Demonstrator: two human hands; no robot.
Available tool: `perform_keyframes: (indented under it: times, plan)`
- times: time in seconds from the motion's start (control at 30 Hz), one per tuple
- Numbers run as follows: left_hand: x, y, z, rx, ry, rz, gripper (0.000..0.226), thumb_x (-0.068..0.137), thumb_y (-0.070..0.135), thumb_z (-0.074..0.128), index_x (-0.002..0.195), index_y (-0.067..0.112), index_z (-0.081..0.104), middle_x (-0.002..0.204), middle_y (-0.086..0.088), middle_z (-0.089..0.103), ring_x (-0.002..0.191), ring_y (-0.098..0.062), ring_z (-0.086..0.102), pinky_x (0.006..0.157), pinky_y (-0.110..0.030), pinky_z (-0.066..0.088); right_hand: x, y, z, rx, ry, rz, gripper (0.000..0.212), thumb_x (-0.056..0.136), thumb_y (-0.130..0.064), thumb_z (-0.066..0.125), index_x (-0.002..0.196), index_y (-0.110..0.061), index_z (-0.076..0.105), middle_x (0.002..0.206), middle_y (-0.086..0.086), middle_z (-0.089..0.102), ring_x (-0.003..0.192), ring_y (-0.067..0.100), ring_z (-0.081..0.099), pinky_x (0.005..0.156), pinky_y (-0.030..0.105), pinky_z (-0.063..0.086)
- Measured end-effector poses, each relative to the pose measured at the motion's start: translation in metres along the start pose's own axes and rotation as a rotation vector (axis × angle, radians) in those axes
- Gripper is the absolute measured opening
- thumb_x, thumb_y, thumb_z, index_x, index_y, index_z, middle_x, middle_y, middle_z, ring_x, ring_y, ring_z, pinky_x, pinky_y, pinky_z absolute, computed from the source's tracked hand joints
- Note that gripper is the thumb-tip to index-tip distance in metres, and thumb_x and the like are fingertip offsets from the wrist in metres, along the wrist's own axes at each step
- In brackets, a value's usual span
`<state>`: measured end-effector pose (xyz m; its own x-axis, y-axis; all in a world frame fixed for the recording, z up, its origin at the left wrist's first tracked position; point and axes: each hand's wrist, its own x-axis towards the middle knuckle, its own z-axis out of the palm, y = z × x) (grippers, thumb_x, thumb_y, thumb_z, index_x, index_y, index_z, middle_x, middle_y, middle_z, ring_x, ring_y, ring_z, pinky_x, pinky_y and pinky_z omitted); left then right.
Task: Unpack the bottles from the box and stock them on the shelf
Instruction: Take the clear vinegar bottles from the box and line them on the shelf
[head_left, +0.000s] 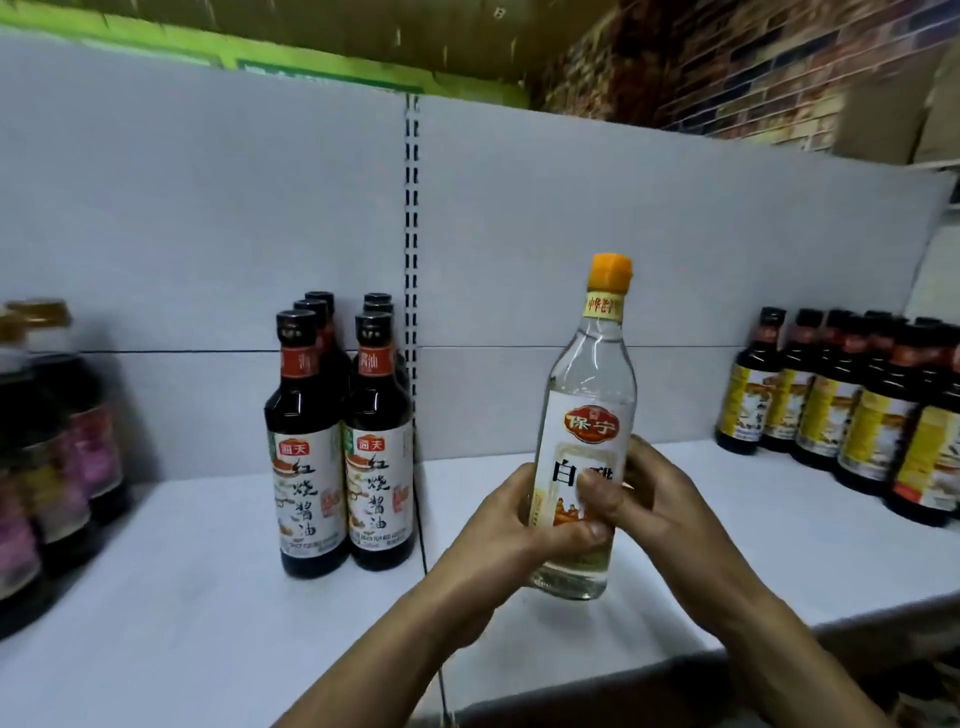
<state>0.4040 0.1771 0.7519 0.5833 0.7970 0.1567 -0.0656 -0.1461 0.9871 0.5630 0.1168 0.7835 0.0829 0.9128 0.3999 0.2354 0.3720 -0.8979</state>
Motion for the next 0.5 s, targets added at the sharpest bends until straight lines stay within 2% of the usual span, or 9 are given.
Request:
perform_keyframes:
  times: [0.07, 0.23, 0.5]
  plan:
    - [0.009, -0.002, -0.005, 0.001, 0.024, -0.011, 0.048, 0.082, 0.02, 0.081, 0.126, 0.026, 0.062, 0.115, -0.001, 0.076, 0.109, -0.02, 0.072, 0.098, -0.04, 0.056, 0.014, 0.007, -0.002, 0.012, -0.037, 0.002, 0.037, 0.082, -0.03, 0.069, 0.117, -0.02, 0.064, 0.106, -0.011, 0.078, 0.099, 0.008, 0.075, 0.075, 0.018, 0.058]
    - [0.027, -0.01, -0.015, 0.006, 0.095, -0.03, 0.052, 0.08, 0.015, 0.081, 0.128, 0.023, 0.062, 0.118, -0.005, 0.075, 0.113, -0.027, 0.071, 0.101, -0.05, 0.056, 0.047, 0.029, -0.003, 0.057, -0.146, 0.036, 0.039, 0.086, -0.019, 0.071, 0.123, -0.018, 0.061, 0.111, -0.002, 0.078, 0.101, 0.017, 0.076, 0.08, 0.028, 0.061]
    - [0.053, -0.032, -0.03, 0.066, 0.229, -0.034, 0.053, 0.08, 0.009, 0.084, 0.127, 0.019, 0.061, 0.117, -0.007, 0.076, 0.11, -0.025, 0.073, 0.102, -0.045, 0.056, 0.091, 0.07, -0.002, 0.14, -0.257, 0.079, 0.043, 0.086, -0.015, 0.075, 0.126, -0.017, 0.061, 0.116, 0.001, 0.076, 0.105, 0.022, 0.075, 0.083, 0.033, 0.061]
